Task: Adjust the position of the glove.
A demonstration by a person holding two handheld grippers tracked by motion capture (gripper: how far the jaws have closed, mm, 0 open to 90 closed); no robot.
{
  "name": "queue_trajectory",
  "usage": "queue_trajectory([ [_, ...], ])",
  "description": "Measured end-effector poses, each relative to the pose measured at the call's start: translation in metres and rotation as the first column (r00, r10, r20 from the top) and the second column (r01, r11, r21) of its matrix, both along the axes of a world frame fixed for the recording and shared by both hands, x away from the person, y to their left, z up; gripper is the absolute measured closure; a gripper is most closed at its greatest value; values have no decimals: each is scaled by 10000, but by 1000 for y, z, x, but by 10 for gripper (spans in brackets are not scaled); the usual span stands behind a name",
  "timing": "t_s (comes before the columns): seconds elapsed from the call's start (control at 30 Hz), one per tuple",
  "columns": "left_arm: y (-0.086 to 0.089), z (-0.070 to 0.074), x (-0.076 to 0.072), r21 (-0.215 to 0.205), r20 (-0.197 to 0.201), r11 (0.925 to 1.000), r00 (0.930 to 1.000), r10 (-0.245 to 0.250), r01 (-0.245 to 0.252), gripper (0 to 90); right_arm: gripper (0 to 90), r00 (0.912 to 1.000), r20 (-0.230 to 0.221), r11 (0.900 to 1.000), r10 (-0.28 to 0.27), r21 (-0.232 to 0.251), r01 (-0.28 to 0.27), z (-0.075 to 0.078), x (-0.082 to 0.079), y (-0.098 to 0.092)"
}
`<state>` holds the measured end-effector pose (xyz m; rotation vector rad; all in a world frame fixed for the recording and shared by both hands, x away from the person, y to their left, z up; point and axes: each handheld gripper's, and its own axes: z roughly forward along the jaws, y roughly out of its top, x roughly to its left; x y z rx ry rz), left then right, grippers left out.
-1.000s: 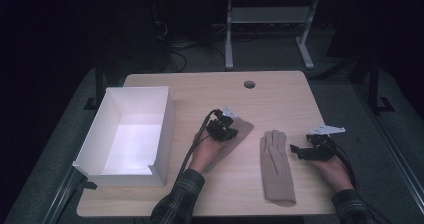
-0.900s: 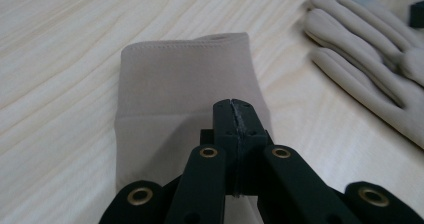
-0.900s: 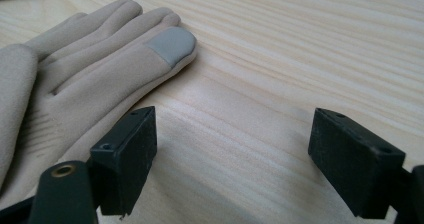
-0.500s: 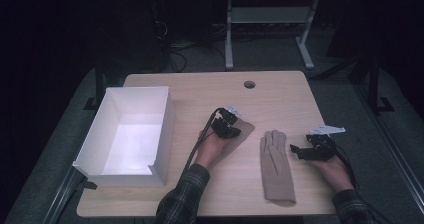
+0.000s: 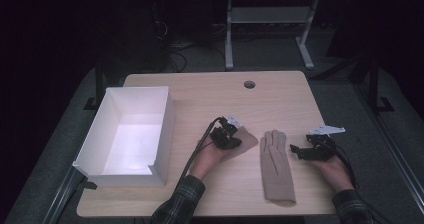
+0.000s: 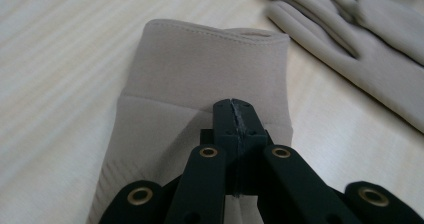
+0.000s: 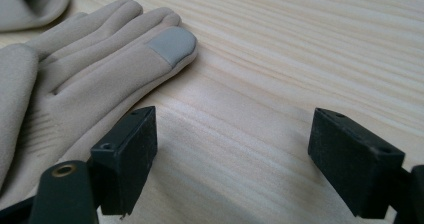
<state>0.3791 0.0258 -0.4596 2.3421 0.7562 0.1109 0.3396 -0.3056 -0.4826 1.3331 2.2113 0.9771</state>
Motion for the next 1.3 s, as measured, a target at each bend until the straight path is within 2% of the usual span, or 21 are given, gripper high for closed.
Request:
queue_trajectory([
  [0.43, 5, -2, -36, -422, -107, 9986, 9994, -329, 324, 898, 193, 10000, 8, 10000, 3, 3, -3, 0, 0, 0],
  [0.63, 9, -3, -62, -623, -149, 9967, 9985, -525, 515, 898, 193, 10000, 9, 10000, 5, -3, -5, 0, 0, 0],
  [0.7, 11, -3, -70, -607, -152, 9958, 9975, -690, 679, 898, 193, 10000, 37, 10000, 19, -14, -19, 0, 0, 0],
  [0.77, 13, -4, -77, -774, -178, 9947, 9975, -685, 670, 898, 193, 10000, 32, 10000, 7, -17, -6, 0, 0, 0],
  [0.83, 16, -3, -81, -745, -179, 9947, 9972, -723, 707, 898, 193, 10000, 45, 10000, 23, -26, -23, 0, 0, 0],
  [0.97, 28, 9, -82, -1004, 42, 9945, 9996, -294, 297, 898, 193, 10000, 49, 10000, 27, -27, -26, 0, 0, 0],
  [1.0, 33, 14, -79, -906, 186, 9957, 9997, -179, 196, 898, 193, 10000, 50, 10000, 25, -24, -25, 0, 0, 0],
  [1.07, 42, 20, -74, -1065, 259, 9934, 9986, 452, -422, 898, 193, 10000, 52, 10000, 26, -25, -26, 0, 0, 0],
  [1.13, 51, 25, -67, -995, 294, 9911, 9954, 914, -880, 898, 193, 10000, 48, 10000, 24, -24, -24, 0, 0, 0],
  [1.3, 69, 29, -52, -669, 474, 9810, 9815, 1853, -1820, 898, 193, 10000, 32, 10000, 11, -17, -11, 0, 0, 0],
])
